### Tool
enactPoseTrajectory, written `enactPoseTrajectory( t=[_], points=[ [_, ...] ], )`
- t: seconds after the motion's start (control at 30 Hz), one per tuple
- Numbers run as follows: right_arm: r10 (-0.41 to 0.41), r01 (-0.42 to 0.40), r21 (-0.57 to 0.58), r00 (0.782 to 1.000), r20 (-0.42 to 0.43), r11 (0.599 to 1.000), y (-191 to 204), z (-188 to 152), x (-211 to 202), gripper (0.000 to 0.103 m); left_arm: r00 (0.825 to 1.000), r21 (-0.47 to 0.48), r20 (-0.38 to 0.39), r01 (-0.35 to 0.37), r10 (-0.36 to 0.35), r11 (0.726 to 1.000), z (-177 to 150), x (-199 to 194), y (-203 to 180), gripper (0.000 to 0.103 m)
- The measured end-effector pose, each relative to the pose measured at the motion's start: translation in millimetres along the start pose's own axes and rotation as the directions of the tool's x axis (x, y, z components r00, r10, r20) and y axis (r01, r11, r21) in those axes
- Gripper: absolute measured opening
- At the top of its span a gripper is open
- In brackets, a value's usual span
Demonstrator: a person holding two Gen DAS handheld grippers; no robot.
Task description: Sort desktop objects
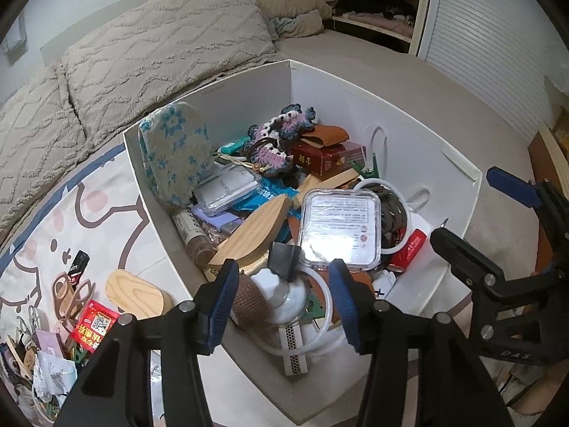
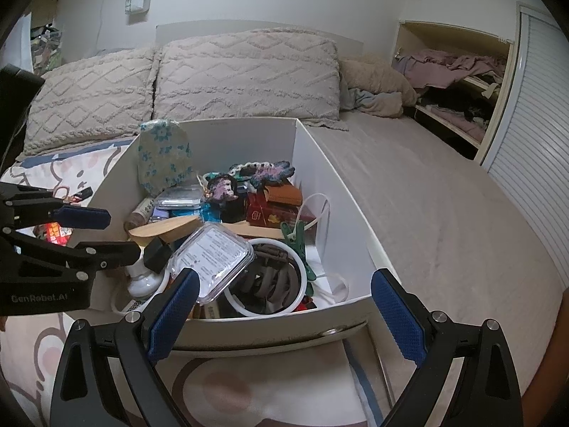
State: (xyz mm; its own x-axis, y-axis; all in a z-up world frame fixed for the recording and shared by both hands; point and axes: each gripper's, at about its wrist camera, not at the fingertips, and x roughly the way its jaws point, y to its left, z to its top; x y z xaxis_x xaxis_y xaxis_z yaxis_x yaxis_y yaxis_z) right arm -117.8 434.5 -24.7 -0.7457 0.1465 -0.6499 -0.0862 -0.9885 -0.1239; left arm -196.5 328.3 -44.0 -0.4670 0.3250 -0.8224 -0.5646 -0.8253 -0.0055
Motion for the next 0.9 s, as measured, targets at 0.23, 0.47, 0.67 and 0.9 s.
enactPoseTrajectory(
  t=[0.23, 0.47, 0.67, 0.9],
  points=[
    [-0.041, 0.041, 0.005, 0.999, 0.034, 0.999, -3, 0, -9, 0.097, 1.0, 0.002, 0.023, 0.002, -0.002, 1.0, -1, -9, -2, 0.052],
    [-0.099, 0.098, 0.023, 0.993, 0.065, 0.995, -8, -2, -18, 0.103, 0.998, -0.009, 0.059, -0.008, 0.009, 1.0, -9, -21, 3, 0.072],
    [-0.104, 0.102, 0.031, 0.991, 0.085, 0.994, -8, -4, -24, 0.103, 0.993, -0.015, 0.114, -0.008, 0.009, 1.0, -15, -34, 4, 0.099],
    [-0.097, 0.093, 0.043, 0.988, 0.118, 0.995, -5, -4, -31, 0.103, 0.986, -0.023, 0.165, -0.023, 0.026, 0.999, -24, -48, 6, 0.103]
  ],
)
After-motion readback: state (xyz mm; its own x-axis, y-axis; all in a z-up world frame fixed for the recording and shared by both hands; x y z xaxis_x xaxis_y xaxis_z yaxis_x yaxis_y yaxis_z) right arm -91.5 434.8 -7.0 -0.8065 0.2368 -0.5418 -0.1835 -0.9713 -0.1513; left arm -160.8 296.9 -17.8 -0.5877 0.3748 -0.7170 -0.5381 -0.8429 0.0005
